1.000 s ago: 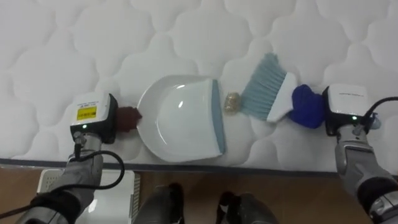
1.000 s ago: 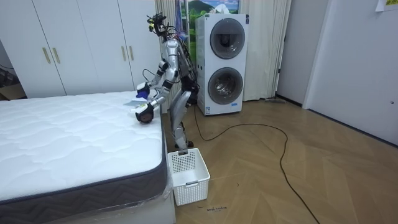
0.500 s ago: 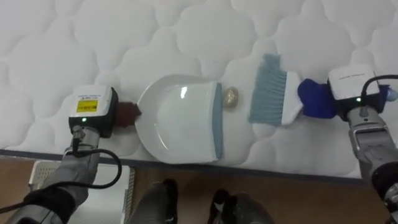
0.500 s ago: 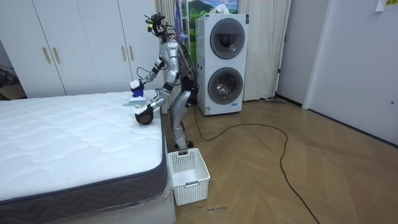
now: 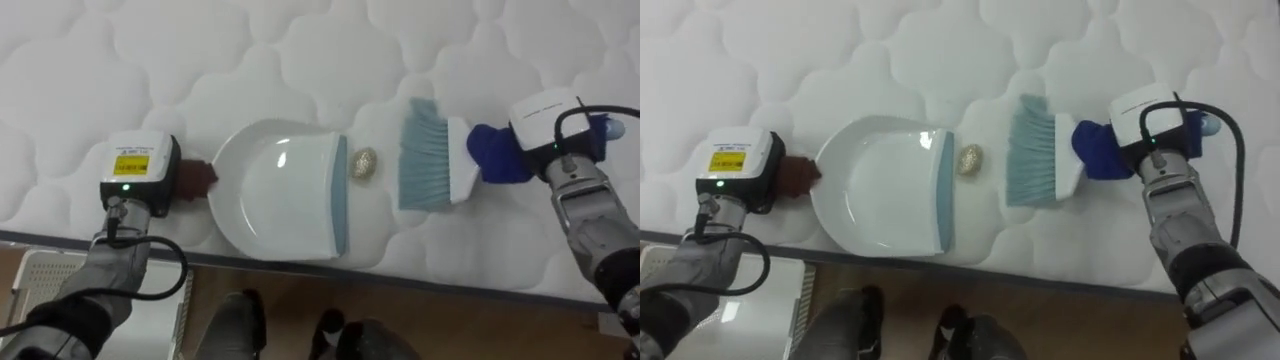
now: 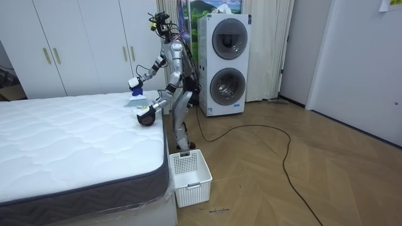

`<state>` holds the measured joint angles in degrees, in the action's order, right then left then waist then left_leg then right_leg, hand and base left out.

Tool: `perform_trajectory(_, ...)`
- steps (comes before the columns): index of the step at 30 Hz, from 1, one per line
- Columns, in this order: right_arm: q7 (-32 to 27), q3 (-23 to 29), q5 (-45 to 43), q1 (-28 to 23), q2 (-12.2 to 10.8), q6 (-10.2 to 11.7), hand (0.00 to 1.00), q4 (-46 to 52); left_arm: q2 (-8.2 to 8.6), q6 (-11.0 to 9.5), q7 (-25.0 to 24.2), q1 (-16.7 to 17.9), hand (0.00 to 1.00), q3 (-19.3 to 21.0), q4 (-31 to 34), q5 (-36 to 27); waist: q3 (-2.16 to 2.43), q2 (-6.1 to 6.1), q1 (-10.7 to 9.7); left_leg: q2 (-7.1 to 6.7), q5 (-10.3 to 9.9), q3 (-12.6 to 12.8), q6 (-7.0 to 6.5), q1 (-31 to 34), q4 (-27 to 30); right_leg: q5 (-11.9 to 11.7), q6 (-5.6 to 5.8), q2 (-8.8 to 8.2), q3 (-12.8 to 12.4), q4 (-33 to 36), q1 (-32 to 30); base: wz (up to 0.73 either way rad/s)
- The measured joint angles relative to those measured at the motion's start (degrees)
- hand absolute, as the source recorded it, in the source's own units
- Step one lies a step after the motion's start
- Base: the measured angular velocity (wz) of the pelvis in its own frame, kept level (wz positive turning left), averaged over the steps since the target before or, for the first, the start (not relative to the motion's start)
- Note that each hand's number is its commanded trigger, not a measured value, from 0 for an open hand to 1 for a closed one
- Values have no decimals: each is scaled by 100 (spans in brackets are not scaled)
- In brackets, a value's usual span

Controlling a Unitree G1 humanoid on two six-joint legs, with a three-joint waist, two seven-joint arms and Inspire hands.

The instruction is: Clean bed

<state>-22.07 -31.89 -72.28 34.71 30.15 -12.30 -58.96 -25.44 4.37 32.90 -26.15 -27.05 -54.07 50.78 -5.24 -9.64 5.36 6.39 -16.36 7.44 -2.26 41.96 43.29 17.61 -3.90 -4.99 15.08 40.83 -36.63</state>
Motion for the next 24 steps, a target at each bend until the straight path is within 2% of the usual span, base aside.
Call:
perform_trajectory(2, 99, -16, -3, 10, 1, 0, 100, 45, -36, -2, -15, 0, 100, 0, 29, 1, -13, -42, -2, 1, 8, -55, 12, -5, -10, -9, -5, 11, 65, -57, 56, 8)
perform_trajectory(4, 178, -19, -4, 13, 2, 0, 100, 46, -46, -2, -57, -1, 100, 0, 73, -1, -5, -72, -2, 0, 13, -96, 18, -6, -24, -12, -10, 16, 106, -98, 93, 10)
perform_trajectory(8, 367, -25, 3, 23, 4, 3, 100, 92, -115, -6, -113, -31, 100, 4, 88, 3, -2, -214, 4, 4, 19, -108, 28, -33, -41, -12, -11, 21, 124, -114, 125, 1)
perform_trajectory(12, 552, -75, 15, 58, 4, 3, 100, 112, -117, -9, -210, -69, 100, 4, 85, 0, -1, -219, 2, 45, 18, -141, 29, -52, -1, -22, -28, 31, 265, -182, 235, 6)
perform_trajectory(16, 694, -88, 54, 36, 4, 2, 100, 116, -117, -8, -347, -161, 100, 2, 67, -10, -1, -217, -12, 112, 30, -231, 49, -71, 3, -88, -57, 113, 411, -362, 394, 9)
perform_trajectory(24, 934, -151, 68, 18, 4, 3, 100, 134, -116, -8, -449, -172, 100, -6, 81, -7, 4, -189, 7, 109, 36, -278, 61, -122, -52, -104, -56, 140, 469, -472, 491, 2)
